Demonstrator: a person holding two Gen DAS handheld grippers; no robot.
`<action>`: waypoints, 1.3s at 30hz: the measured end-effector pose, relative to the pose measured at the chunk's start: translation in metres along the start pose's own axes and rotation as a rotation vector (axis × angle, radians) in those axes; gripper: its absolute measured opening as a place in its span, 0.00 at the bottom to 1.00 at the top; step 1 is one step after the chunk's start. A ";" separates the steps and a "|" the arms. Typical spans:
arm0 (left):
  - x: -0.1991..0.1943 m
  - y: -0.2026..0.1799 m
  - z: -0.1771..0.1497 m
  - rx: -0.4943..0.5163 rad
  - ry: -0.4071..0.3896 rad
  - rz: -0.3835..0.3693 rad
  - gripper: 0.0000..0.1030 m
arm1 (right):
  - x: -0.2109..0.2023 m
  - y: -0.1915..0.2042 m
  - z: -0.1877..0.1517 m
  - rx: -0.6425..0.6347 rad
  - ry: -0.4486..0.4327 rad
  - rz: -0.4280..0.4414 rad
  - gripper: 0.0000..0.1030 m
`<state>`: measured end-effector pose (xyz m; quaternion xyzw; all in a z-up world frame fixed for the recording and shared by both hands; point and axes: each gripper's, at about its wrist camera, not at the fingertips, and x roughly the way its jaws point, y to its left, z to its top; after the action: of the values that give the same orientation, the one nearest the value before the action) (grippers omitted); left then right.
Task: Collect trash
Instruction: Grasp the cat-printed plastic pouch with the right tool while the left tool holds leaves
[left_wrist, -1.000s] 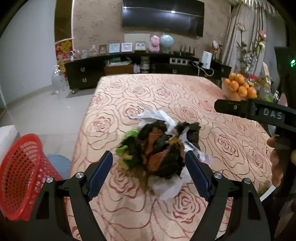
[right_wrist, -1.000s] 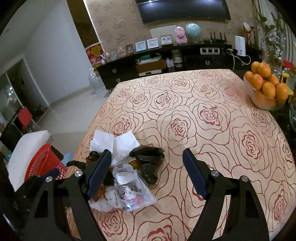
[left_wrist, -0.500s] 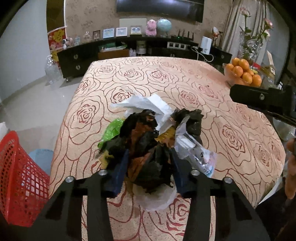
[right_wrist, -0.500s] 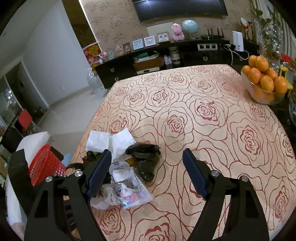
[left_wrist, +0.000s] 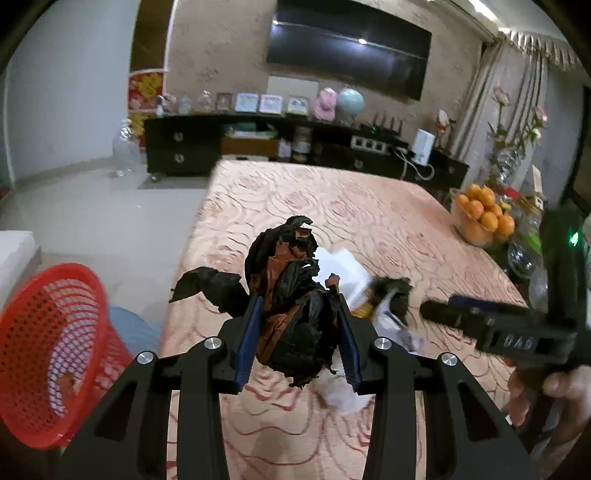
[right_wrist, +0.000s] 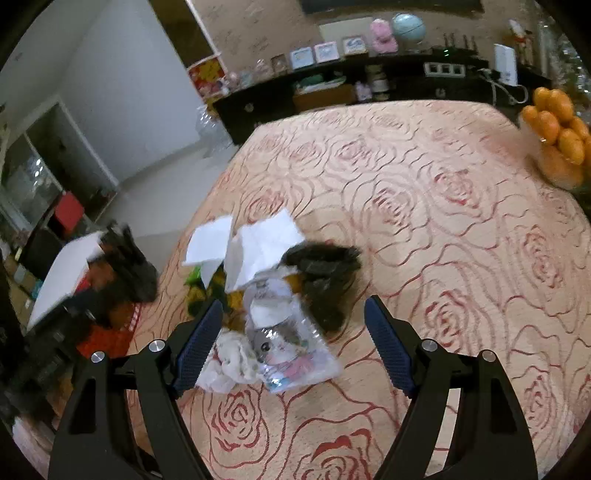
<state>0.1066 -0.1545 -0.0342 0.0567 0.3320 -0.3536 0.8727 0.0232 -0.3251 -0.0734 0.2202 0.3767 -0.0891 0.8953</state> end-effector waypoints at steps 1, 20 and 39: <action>-0.003 0.003 0.001 -0.006 -0.007 0.007 0.36 | 0.005 0.002 -0.003 -0.011 0.012 -0.002 0.74; -0.030 0.036 -0.001 -0.025 -0.055 0.082 0.36 | 0.051 0.005 -0.022 -0.052 0.115 0.012 0.43; -0.054 0.067 -0.001 -0.073 -0.105 0.121 0.36 | -0.001 0.028 -0.001 -0.118 -0.069 0.016 0.42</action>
<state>0.1215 -0.0726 -0.0101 0.0263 0.2945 -0.2903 0.9101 0.0305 -0.2995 -0.0639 0.1667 0.3484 -0.0673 0.9199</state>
